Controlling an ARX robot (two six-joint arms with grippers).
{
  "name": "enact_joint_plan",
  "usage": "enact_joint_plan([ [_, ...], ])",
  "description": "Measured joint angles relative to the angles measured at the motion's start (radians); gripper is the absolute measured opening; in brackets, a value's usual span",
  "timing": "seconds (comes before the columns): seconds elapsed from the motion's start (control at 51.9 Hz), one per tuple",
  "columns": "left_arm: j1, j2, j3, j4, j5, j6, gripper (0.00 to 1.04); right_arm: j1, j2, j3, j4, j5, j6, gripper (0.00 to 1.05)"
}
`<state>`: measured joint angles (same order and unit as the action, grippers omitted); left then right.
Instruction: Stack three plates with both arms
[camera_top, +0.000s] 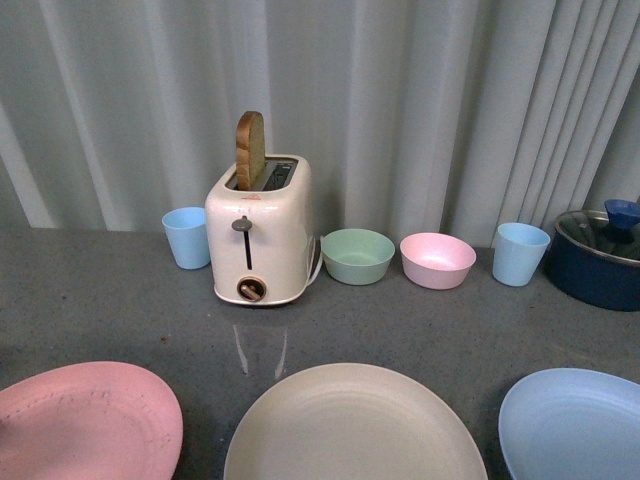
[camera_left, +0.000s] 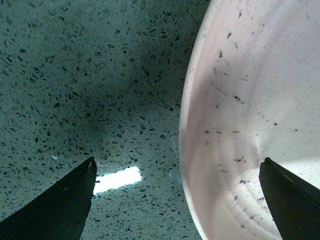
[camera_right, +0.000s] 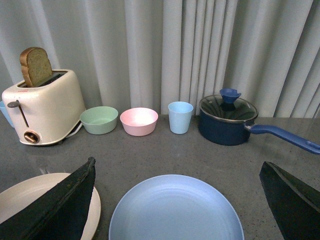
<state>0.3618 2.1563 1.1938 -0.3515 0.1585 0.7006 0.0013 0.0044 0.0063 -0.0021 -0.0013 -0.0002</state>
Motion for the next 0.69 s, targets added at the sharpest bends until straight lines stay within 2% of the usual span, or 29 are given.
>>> enact_joint_plan([
  [0.193,-0.008,0.0,-0.004,0.013,-0.006,0.0,0.69,0.0,0.0,0.0,0.0,0.0,0.0,0.97],
  [0.289,-0.011,0.0,-0.007,0.018,-0.011,-0.001,0.49,0.0,0.0,0.0,0.0,0.0,0.0,0.97],
  [0.52,-0.013,-0.003,-0.008,0.026,-0.005,-0.007,0.16,0.0,0.0,0.0,0.0,0.0,0.0,0.97],
  [0.655,-0.013,-0.01,0.0,0.019,0.024,-0.035,0.05,0.0,0.0,0.0,0.0,0.0,0.0,0.97],
  [0.694,-0.013,-0.01,0.003,0.018,0.024,-0.038,0.05,0.0,0.0,0.0,0.0,0.0,0.0,0.97],
])
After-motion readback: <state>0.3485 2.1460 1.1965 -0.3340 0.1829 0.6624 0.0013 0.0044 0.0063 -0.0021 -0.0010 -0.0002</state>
